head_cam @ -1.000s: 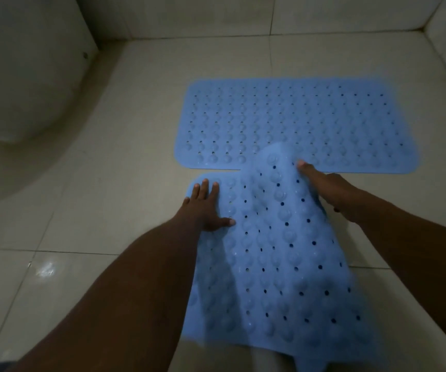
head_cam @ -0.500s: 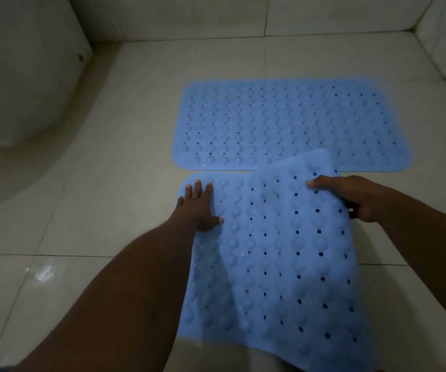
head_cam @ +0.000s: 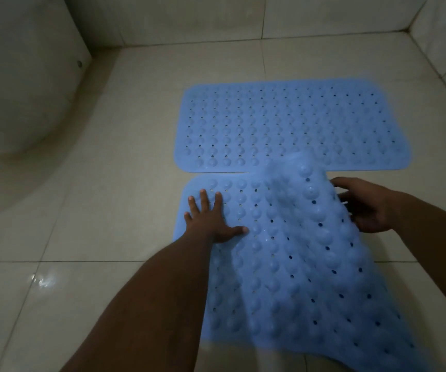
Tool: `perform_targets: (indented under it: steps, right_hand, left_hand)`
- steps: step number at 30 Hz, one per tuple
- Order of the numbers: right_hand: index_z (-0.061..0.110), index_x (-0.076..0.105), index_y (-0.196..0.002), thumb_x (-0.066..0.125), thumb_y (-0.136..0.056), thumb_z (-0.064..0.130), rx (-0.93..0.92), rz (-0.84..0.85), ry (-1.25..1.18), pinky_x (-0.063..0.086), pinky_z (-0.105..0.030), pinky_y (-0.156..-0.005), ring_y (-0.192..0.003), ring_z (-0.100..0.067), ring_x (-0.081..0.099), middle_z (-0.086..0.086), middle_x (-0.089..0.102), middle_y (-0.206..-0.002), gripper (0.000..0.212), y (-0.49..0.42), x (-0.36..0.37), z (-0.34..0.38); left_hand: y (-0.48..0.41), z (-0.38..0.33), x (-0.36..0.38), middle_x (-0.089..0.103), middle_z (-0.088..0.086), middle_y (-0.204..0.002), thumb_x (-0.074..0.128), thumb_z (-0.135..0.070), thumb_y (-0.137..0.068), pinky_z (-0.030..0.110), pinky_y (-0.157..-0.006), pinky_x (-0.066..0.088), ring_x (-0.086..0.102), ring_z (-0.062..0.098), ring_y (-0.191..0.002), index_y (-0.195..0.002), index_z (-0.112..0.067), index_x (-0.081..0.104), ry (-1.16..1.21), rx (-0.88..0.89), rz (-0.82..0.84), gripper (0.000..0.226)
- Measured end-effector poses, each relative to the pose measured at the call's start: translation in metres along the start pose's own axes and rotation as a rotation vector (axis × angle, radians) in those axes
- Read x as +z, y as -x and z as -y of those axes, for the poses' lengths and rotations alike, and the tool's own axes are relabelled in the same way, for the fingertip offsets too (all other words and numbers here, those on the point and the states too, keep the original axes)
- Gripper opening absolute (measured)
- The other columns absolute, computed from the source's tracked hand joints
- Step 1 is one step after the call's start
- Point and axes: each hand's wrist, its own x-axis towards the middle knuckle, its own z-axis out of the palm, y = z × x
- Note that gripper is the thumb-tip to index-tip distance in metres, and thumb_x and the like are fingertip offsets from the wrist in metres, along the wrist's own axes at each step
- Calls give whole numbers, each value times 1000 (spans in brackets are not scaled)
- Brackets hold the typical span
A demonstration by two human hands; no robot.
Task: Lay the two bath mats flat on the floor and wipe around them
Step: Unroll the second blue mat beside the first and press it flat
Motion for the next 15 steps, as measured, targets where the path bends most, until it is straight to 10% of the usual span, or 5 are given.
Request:
perform_targets:
  steps: [6,11,15]
  right_hand:
    - [8,71,-115,64,-90,49,-105,-2,120,53,-39,-81,-102,-28,68,-14,73,-116,49,-4,16,-5]
    - [-3,61,-115,67,-82,64,-283,-510,161,52,-42,-79,-94,-36,64,-21,63,-109,75,-27,-9,2]
    - [-6,43,-137,60,-92,54,-358,-944,294,43,-55,-102,-124,-50,50,-31,49,-138,77,-18,-42,12]
  left_hand:
    - [-1,-5,5,-42,6,-159,61,-94,-59,63,-122,0,-33,42,-147,-156,-33,-25,-58,-54,-9,143]
    - [-1,-1,6,-42,5,-159,58,-96,-57,62,-122,2,-32,41,-148,-156,-35,-25,-66,-53,-14,143]
    - [-2,3,3,-39,5,-161,56,-97,-58,62,-122,3,-30,42,-148,-157,-34,-24,-41,-76,-29,142]
